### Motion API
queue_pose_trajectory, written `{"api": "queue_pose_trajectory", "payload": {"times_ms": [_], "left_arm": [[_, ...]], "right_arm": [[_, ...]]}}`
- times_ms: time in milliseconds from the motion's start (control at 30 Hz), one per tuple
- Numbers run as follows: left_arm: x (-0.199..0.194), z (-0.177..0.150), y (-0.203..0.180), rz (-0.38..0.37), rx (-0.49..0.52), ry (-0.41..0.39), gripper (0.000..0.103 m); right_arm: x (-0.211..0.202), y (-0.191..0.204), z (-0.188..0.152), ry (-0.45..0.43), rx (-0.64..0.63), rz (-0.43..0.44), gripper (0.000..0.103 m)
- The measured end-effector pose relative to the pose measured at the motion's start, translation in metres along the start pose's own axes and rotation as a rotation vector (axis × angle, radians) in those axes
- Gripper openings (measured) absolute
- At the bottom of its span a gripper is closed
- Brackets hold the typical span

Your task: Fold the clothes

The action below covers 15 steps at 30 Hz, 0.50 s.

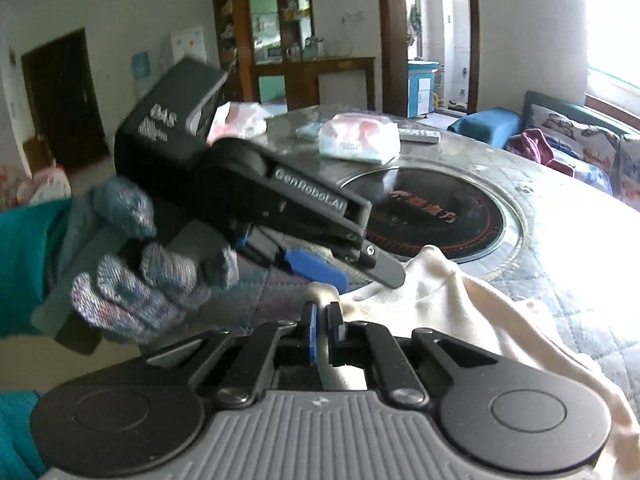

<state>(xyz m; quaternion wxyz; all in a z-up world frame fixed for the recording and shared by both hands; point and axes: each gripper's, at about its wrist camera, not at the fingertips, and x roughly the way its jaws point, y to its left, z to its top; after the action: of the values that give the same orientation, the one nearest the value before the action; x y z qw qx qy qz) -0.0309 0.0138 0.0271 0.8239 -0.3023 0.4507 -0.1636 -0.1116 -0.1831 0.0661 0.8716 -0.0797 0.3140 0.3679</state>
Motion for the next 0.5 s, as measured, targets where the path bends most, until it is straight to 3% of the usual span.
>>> {"api": "queue_pose_trajectory", "payload": {"times_ms": [500], "left_arm": [[0.013,-0.003,-0.005,-0.039,-0.120,0.033,0.062]], "right_arm": [[-0.028,-0.009,0.001,-0.069,0.066,0.035,0.004]]}}
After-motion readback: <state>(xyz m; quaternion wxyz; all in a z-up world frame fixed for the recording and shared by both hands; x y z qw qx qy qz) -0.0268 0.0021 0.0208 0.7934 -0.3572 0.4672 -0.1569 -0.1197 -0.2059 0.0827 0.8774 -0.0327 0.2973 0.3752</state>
